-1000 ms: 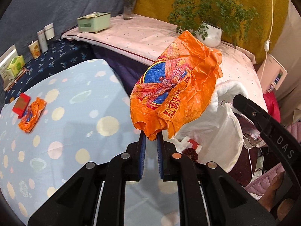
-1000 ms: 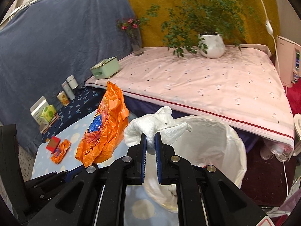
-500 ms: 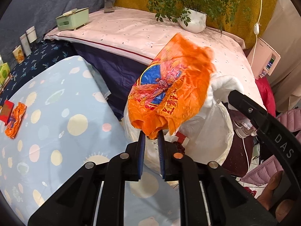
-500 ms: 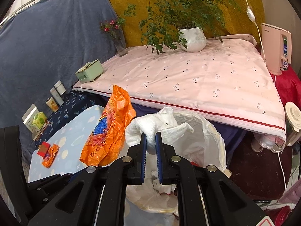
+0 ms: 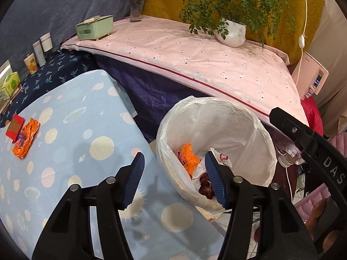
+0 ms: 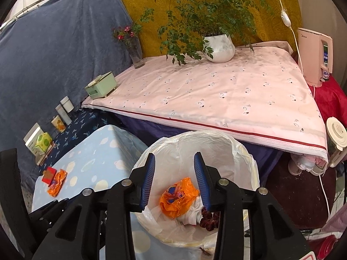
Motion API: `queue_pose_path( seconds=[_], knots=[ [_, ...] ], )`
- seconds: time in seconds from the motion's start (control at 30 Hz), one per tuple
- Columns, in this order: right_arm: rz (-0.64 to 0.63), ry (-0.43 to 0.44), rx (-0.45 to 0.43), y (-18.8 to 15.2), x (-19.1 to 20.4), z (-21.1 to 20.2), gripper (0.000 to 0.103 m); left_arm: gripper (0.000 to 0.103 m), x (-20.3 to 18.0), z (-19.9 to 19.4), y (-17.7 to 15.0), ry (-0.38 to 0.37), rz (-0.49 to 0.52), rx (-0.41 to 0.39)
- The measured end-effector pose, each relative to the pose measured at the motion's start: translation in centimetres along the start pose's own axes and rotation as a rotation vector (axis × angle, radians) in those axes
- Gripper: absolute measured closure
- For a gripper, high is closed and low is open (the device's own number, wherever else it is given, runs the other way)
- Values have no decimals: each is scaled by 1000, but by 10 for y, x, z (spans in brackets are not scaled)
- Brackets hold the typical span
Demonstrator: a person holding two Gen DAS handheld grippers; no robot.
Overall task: Collect trash
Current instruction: 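Carry the orange bag with the left tool while the right tool carries the cloth, opening both over the bin, then move both open tools back over the red card and orange packet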
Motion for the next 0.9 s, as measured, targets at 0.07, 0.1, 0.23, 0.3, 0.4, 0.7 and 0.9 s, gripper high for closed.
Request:
queue_pose_path(
  seconds=[0.07,0.1,0.23,0.3,0.4,0.7,0.9],
  knots=[
    [-4,2,2,-1,3,1,64,48,5,-1,1,2,-10,-3],
    [-8,4,4,-1,5,1,64,48,7,-2,1,3,-14,-4],
    [-31,13,12,-2,16,3,63,48,20,-5,4,10,-39,-14],
    [-41,16,14,-1,22,4,63,48,27,-7,5,15,-54,-18],
    [-58,25,17,0,32,6,63,48,42,-11,8,23,-84,-27],
    [-120,62,27,1,75,12,63,48,93,-21,14,64,-174,-50],
    [-171,96,42,-1,110,18,63,48,133,-29,16,95,-229,-64]
  ],
)
Point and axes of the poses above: each gripper's, at about its wrist camera, not at the fingertips, and z roughly the way its jaws point, x to its left, y to its top, the point moved 6 cm from there along z, roughly the way its jaws point, and after that the axes turned 13 degrees about -z, right-handed, at the moved point
